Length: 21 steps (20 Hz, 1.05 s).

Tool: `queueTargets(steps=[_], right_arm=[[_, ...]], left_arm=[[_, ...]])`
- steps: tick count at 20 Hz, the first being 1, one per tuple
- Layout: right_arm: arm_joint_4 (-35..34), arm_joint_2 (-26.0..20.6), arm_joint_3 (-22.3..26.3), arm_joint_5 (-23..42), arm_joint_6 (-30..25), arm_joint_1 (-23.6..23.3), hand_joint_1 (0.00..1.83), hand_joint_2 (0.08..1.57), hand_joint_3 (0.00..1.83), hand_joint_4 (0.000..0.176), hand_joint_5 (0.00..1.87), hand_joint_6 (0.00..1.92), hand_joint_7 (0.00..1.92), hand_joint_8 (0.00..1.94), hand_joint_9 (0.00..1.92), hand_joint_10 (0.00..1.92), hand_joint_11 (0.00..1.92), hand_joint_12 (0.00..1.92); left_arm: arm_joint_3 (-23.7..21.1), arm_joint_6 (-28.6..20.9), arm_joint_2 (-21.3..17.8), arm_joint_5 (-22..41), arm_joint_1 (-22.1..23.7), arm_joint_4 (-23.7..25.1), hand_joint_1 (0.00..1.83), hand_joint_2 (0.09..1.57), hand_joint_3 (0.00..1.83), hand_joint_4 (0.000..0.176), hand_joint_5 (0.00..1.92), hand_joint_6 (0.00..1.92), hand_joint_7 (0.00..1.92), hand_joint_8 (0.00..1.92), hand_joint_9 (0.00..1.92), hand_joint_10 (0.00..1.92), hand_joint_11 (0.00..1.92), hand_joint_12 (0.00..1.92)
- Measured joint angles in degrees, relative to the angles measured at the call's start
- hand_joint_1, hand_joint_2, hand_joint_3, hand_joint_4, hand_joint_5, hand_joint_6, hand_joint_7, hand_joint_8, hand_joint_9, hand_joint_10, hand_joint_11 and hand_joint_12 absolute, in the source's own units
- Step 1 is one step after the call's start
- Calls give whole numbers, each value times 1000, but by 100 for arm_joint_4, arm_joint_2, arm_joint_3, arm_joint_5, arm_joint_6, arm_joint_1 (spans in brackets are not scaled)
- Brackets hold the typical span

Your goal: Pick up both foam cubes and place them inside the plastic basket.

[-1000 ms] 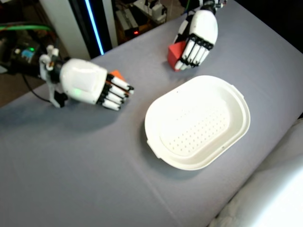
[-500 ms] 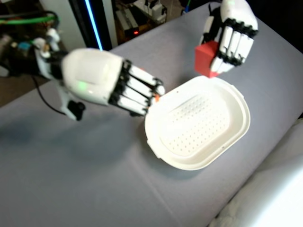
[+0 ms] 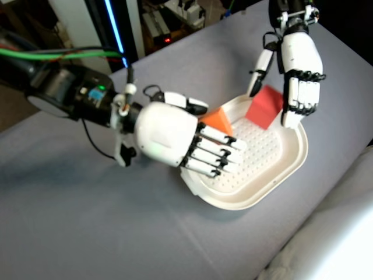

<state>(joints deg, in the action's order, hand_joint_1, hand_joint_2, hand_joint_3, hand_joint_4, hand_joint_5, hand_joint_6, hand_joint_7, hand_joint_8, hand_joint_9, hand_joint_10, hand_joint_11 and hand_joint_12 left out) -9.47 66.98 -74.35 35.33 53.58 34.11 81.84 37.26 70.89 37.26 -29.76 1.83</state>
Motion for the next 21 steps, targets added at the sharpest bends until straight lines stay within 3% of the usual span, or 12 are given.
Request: queueTargets(steps=[1, 2, 3, 7, 10, 11, 12, 13, 14, 17, 18, 21], right_arm=[[-20, -44, 63, -24, 4, 0, 7, 1107, 0, 88, 0, 0, 0, 0, 0, 0, 0, 582], [2, -129, 160, -20, 4, 0, 17, 1103, 0, 76, 0, 0, 0, 0, 0, 0, 0, 116], [9, -258, 302, 76, 7, 2, 14, 1105, 1, 83, 0, 0, 0, 0, 0, 0, 0, 22], [55, -890, 918, 914, 13, 168, 18, 1158, 22, 111, 0, 0, 0, 0, 0, 0, 0, 0], [-90, -1316, 1419, 1799, 22, 796, 148, 1215, 25, 108, 0, 0, 0, 0, 0, 0, 0, 0], [-127, -1410, 1596, 2094, 24, 988, 148, 1215, 25, 108, 0, 0, 0, 0, 0, 0, 0, 0], [-153, -1506, 1733, 2354, 26, 1185, 127, 1216, 21, 79, 0, 0, 0, 0, 0, 0, 0, 0], [-210, -1683, 1930, 2813, 26, 1530, 171, 1255, 27, 140, 0, 0, 0, 0, 0, 0, 0, 0], [-256, -1755, 2020, 3104, 26, 1679, 171, 1255, 27, 140, 0, 0, 0, 0, 0, 0, 0, 0], [-612, -1989, 2262, 4039, 31, 2236, 166, 1258, 13, 124, 0, 0, 0, 0, 0, 0, 0, 0], [-697, -2070, 2330, 4288, 33, 2374, 130, 1243, 3, 83, 0, 0, 0, 0, 0, 0, 0, 0], [-669, -2175, 2424, 4750, 31, 2435, 141, 1234, 0, 77, 0, 0, 0, 0, 0, 0, 0, 0]], left_arm=[[-66, 39, -33, 20, -37, -50, 517, 1016, 0, 139, 0, 0, 0, 0, 0, 0, 0, 64], [-162, 87, -98, 61, -79, -63, 530, 1011, 0, 144, 0, 0, 0, 0, 0, 0, 0, 12], [-282, 114, -225, 177, -175, -85, 517, 1005, 0, 140, 0, 0, 0, 0, 0, 0, 0, 2], [-752, 133, -787, 1152, -684, -470, 543, 1066, 22, 128, 0, 0, 0, 0, 0, 0, 0, 0], [-1115, 120, -1075, 2046, -1239, -734, 492, 1166, 24, 88, 0, 0, 0, 0, 0, 0, 0, 0], [-1255, 94, -1150, 2350, -1381, -793, 492, 1166, 24, 88, 0, 0, 0, 0, 0, 0, 0, 0], [-1349, 81, -1191, 2573, -1484, -791, 503, 1189, 32, 97, 0, 0, 0, 0, 0, 0, 0, 0], [-1493, 63, -1268, 2916, -1663, -798, 402, 1243, 21, 100, 0, 0, 0, 0, 0, 0, 3, 6], [-1543, 63, -1300, 3108, -1751, -802, 402, 1243, 21, 100, 0, 0, 0, 0, 0, 0, 3, 6], [-1718, 59, -1429, 3700, -2057, -1045, 302, 1274, 21, 107, 0, 0, 0, 0, 0, 0, 0, 0], [-1781, 61, -1464, 3921, -2162, -1093, 319, 1303, 20, 115, 0, 0, 0, 0, 0, 0, 0, 0], [-1915, 61, -1572, 4330, -2315, -1062, 298, 1331, 20, 112, 0, 0, 0, 0, 0, 0, 20, 12]])
